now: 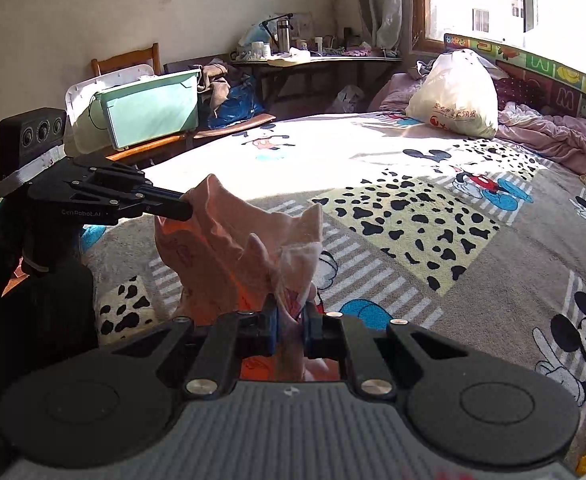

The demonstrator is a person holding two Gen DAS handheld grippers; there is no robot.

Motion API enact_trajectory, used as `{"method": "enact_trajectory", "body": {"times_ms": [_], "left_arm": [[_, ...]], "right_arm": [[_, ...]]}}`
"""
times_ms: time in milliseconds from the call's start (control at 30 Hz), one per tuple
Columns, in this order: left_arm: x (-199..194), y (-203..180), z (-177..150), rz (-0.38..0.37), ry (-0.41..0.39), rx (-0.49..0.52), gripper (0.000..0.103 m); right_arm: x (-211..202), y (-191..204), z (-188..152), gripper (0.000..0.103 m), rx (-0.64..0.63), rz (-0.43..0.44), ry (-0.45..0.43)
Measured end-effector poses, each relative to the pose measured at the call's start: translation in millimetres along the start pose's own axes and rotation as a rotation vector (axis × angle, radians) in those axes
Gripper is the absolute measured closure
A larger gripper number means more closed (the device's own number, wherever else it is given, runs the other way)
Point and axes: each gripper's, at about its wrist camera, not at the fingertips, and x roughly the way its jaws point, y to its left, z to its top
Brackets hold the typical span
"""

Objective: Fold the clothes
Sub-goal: 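Grasp the garment edge with the right gripper while the left gripper holds another edge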

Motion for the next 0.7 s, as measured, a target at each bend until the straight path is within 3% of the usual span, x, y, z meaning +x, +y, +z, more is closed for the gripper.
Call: {"method": "enact_trajectory", "body": {"times_ms": [200,533,700], "left_arm": [[-43,-20,48,0.002,-0.107,0.099,0.100],[-85,-49,88,-0.025,-0.207,0.212,0.100],[-95,-54,83,-0.080,-0.157,0.251,0.100]], "right_arm": [[-58,20,25,0.090,-0.069,-0.009,-0.098],[-145,51,65,0.090,-0.183,-0.051,-0.258],[-160,52,68,0.090,-0.187,-0.026,-0.242]]}}
